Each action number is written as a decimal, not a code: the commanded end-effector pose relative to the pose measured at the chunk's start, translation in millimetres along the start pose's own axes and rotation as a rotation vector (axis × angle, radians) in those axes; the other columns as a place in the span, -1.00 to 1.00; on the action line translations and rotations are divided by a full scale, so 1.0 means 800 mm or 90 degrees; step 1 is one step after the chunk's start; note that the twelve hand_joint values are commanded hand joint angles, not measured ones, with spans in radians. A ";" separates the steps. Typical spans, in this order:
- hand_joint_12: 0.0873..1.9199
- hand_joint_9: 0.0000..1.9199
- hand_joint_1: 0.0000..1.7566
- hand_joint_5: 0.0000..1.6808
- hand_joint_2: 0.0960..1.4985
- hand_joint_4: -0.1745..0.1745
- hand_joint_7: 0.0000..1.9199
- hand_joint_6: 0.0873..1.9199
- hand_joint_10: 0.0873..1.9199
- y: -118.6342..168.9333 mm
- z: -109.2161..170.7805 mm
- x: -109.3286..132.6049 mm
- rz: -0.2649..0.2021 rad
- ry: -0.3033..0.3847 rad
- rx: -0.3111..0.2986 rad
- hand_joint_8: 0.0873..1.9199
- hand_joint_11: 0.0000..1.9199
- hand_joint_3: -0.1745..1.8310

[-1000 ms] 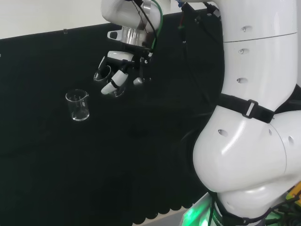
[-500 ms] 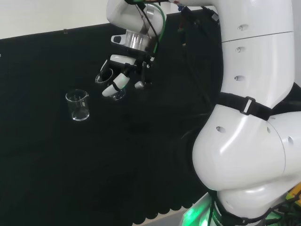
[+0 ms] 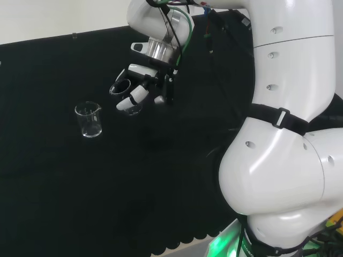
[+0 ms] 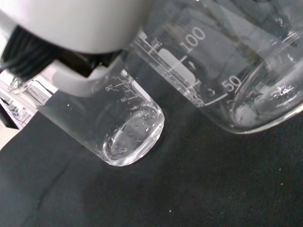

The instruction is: Place the beaker back on the table.

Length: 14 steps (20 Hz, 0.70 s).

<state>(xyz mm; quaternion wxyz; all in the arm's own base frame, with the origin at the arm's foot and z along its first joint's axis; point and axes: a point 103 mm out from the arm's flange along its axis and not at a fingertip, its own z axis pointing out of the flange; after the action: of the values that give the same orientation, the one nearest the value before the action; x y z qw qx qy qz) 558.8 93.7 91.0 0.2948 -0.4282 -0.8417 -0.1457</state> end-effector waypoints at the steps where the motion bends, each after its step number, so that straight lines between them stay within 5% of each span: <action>1: -0.24 0.74 0.51 0.75 -0.30 -1.00 0.66 -0.81 -1.00 -0.003 0.004 -0.002 0.000 0.005 -0.026 -1.00 0.17 -0.17; 14: -0.23 0.74 0.51 0.75 -0.29 -1.00 0.66 -0.81 -1.00 -0.003 0.019 -0.017 0.011 0.005 -0.043 -1.00 0.16 -0.17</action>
<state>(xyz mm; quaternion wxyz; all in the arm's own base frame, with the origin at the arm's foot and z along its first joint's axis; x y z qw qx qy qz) 558.2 95.1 79.2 0.2888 -0.4385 -0.8346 -0.1664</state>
